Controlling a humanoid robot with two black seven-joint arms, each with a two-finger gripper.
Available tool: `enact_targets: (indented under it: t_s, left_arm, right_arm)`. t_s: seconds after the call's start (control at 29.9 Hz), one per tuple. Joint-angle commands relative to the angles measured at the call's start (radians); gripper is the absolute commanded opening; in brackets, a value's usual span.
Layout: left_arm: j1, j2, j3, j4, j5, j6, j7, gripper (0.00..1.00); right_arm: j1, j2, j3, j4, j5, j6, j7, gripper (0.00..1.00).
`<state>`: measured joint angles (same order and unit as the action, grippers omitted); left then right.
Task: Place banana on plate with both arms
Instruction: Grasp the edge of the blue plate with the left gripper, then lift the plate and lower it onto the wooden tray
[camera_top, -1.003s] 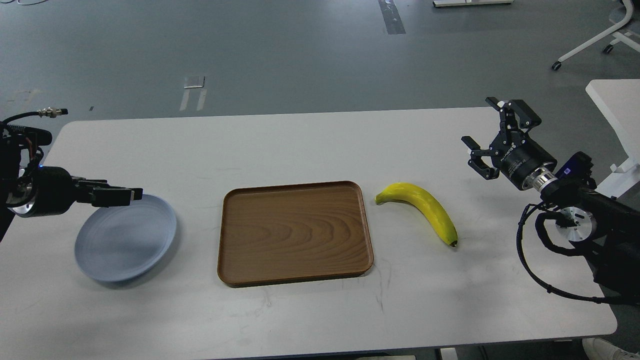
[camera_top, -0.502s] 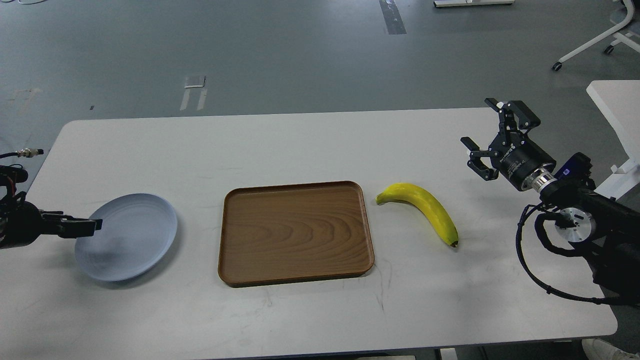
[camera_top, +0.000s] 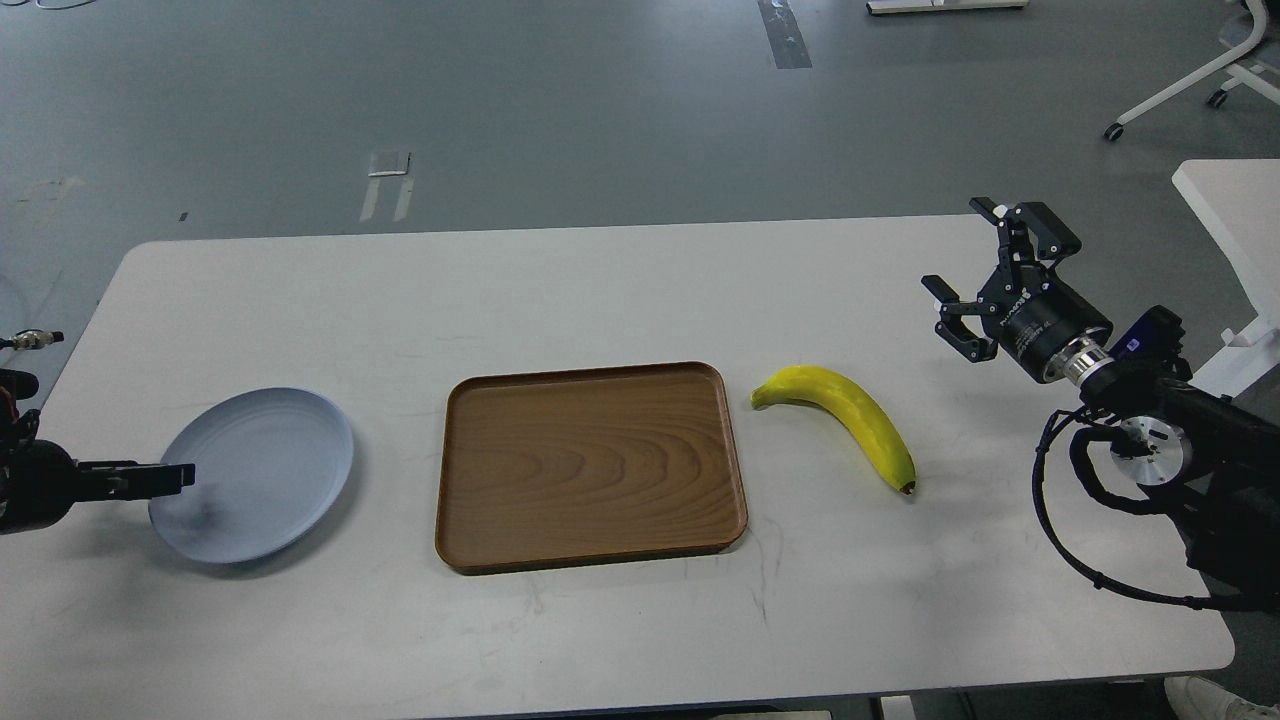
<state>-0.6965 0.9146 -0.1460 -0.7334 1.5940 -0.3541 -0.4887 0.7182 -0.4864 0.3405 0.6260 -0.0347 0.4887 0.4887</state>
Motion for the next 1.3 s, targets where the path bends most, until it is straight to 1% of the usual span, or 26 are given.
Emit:
enact_targets:
  t_s: [0.0,0.07,0.17,0.23,0.27,0.37,0.4,0.43,0.9,1.07,1.14,1.27]
  left_arm:
    - [0.002,-0.002,0.000,0.000,-0.002,0.000,0.000,0.64]
    - [0.002,-0.008,0.000,0.000,-0.002,0.000,0.000,0.56]
    - [0.003,-0.014,0.000,0.000,-0.005,-0.003,0.000,0.54]
    - [0.008,-0.017,0.000,0.000,-0.006,-0.003,0.000,0.50]
    - [0.012,-0.017,-0.001,0.000,-0.006,-0.003,0.000,0.46]
    - [0.012,-0.019,-0.001,0.000,-0.006,-0.003,0.000,0.28]
    - [0.012,-0.017,0.000,-0.001,-0.005,-0.005,0.000,0.08]
    - [0.012,-0.017,0.000,-0.001,-0.005,-0.005,0.000,0.00]
    - [-0.004,-0.016,-0.001,-0.014,-0.006,0.000,0.000,0.00]
    - [-0.046,-0.013,-0.001,-0.023,-0.159,-0.052,0.000,0.00]
    - [-0.092,-0.007,-0.001,-0.024,-0.239,-0.135,0.000,0.00]
    - [-0.168,-0.008,-0.003,-0.032,-0.261,-0.135,0.000,0.00]
  right_arm:
    - [-0.003,0.002,-0.001,0.001,-0.002,0.000,0.000,1.00]
    - [-0.005,0.000,0.000,0.001,-0.004,0.000,0.000,1.00]
    - [-0.006,0.000,-0.001,0.001,-0.004,0.000,0.000,1.00]
    - [-0.006,0.000,-0.001,0.001,-0.004,0.000,0.000,1.00]
    - [-0.006,0.000,-0.001,0.001,-0.005,0.000,0.000,1.00]
    - [-0.005,0.000,0.000,0.003,-0.005,0.000,0.000,1.00]
    - [-0.005,0.000,0.000,0.003,-0.005,0.000,0.000,1.00]
    - [-0.005,0.000,-0.001,0.003,-0.007,0.000,0.000,1.00]
    - [-0.005,-0.001,-0.001,0.003,-0.007,0.000,0.000,1.00]
    - [-0.005,-0.008,-0.001,0.003,-0.007,0.000,0.000,1.00]
    - [-0.005,-0.009,-0.001,0.003,-0.007,0.000,0.000,1.00]
    - [-0.003,-0.009,0.000,0.003,-0.007,0.000,0.000,1.00]
